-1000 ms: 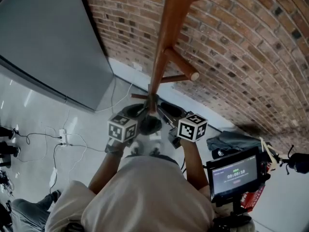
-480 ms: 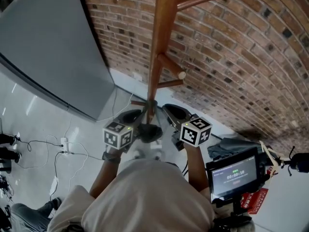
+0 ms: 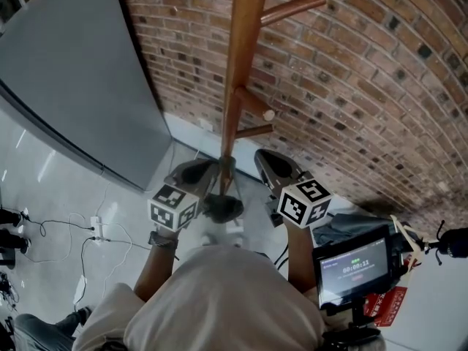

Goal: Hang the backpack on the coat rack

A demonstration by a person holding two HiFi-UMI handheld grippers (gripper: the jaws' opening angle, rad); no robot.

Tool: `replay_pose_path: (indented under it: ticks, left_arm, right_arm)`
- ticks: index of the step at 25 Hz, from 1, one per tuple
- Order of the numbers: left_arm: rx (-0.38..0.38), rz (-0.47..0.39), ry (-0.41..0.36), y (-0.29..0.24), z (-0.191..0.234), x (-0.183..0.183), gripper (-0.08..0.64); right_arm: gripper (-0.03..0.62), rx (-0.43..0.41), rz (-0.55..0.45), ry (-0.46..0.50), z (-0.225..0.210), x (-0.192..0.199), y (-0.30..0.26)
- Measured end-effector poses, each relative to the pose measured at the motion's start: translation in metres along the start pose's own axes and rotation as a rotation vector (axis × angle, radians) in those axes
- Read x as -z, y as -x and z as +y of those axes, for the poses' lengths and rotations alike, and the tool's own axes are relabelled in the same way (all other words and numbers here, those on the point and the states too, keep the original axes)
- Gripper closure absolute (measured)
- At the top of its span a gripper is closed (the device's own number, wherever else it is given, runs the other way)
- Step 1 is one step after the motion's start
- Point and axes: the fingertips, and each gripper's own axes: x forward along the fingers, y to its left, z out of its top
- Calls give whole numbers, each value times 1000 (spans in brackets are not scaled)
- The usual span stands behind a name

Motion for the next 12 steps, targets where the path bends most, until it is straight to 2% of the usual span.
replay_pose_path:
  ticks: [5,12]
  left_arm:
    - [-18,-75,-68,11,1,-41,560]
    - [-13,-170,-171,25,-10,-93,561]
  right_arm:
    - [589,12,-54,28,8,-28,10]
    - [589,19,-124,136,23,-64,21]
